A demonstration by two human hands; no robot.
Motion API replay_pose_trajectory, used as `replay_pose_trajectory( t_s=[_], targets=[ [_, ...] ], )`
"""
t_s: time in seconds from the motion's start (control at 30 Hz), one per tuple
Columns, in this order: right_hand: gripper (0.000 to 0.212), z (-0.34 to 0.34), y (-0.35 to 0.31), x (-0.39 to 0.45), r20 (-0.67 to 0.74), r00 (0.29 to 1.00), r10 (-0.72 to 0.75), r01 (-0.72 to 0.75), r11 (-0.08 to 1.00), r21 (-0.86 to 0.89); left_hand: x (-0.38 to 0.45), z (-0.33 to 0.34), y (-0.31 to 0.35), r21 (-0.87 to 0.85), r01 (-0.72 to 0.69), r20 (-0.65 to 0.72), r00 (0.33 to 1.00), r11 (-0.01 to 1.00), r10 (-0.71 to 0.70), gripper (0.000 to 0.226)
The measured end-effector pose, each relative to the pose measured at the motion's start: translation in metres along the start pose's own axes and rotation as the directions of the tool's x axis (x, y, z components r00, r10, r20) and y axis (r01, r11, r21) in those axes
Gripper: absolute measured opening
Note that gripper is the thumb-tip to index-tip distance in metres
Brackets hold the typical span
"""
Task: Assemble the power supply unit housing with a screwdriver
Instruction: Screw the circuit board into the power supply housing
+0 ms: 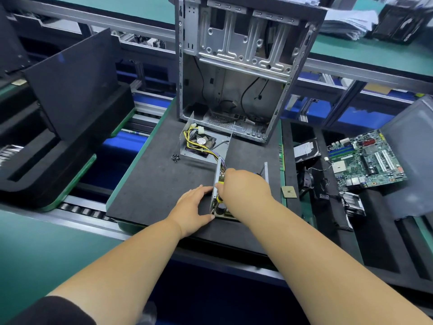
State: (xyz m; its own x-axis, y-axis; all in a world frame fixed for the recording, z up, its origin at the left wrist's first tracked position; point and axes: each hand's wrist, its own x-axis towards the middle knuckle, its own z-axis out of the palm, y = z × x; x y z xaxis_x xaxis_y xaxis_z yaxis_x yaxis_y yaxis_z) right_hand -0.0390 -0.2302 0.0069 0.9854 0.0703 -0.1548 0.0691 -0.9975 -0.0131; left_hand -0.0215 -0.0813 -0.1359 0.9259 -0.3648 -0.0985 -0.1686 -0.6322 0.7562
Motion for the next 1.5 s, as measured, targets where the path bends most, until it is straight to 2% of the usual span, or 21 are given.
replay_pose_trajectory(
  t_s=[0.07, 0.13, 0.2, 0.27, 0.43, 0.6, 0.8, 1.03, 1.27, 1.37, 1.5],
  targets=[
    [0.033, -0.002, 0.001, 0.000, 0.015, 1.000, -0.020, 0.019, 0.998, 0.055, 0.001, -0.004, 0.004, -0.014, 0.040, 0.061, 0.997, 0.999, -0.039, 0.080],
    [0.033, -0.003, 0.004, -0.003, 0.018, 0.999, -0.035, 0.032, 0.989, 0.144, 0.001, -0.013, 0.009, -0.113, 0.113, 0.140, 0.985, 0.987, -0.097, 0.077],
    [0.028, -0.006, 0.010, -0.008, -0.034, 0.999, -0.042, 0.048, 0.980, 0.193, -0.001, -0.024, 0.016, -0.184, 0.169, 0.164, 0.977, 0.968, -0.140, 0.073],
    [0.025, -0.013, 0.017, -0.011, -0.102, 0.994, -0.030, 0.053, 0.969, 0.239, -0.003, -0.035, 0.020, -0.219, 0.190, 0.105, 0.980, 0.957, -0.171, 0.071],
    [0.022, -0.035, 0.029, -0.016, -0.260, 0.965, -0.029, 0.116, 0.938, 0.327, -0.008, -0.058, 0.019, -0.439, 0.188, -0.093, 0.963, 0.879, -0.253, 0.052],
    [0.017, -0.049, 0.025, -0.009, -0.340, 0.940, -0.044, 0.181, 0.905, 0.385, -0.010, -0.085, 0.009, -0.495, 0.178, -0.194, 0.931, 0.850, -0.308, 0.045],
    [0.011, -0.046, 0.012, 0.015, -0.318, 0.945, -0.075, 0.207, 0.889, 0.407, -0.004, -0.109, 0.006, -0.493, 0.145, -0.238, 0.926, 0.858, -0.293, 0.038],
    [0.009, -0.044, -0.009, 0.053, -0.303, 0.949, -0.091, 0.224, 0.870, 0.440, 0.021, -0.137, -0.011, -0.460, 0.177, -0.295, 0.894, 0.870, -0.338, 0.021],
    [0.006, -0.047, -0.031, 0.102, -0.253, 0.965, -0.068, 0.184, 0.864, 0.469, 0.070, -0.159, -0.038, -0.426, 0.215, -0.283, 0.891, 0.879, -0.355, 0.021],
    [0.005, -0.045, -0.040, 0.120, -0.228, 0.972, -0.061, 0.163, 0.872, 0.462, 0.090, -0.162, -0.052, -0.308, 0.253, -0.259, 0.905, 0.917, -0.337, 0.018],
    [0.007, -0.040, -0.050, 0.139, -0.210, 0.977, -0.034, 0.132, 0.871, 0.473, 0.114, -0.159, -0.068, -0.039, 0.282, -0.182, 0.941, 0.959, -0.285, 0.014]
  ],
)
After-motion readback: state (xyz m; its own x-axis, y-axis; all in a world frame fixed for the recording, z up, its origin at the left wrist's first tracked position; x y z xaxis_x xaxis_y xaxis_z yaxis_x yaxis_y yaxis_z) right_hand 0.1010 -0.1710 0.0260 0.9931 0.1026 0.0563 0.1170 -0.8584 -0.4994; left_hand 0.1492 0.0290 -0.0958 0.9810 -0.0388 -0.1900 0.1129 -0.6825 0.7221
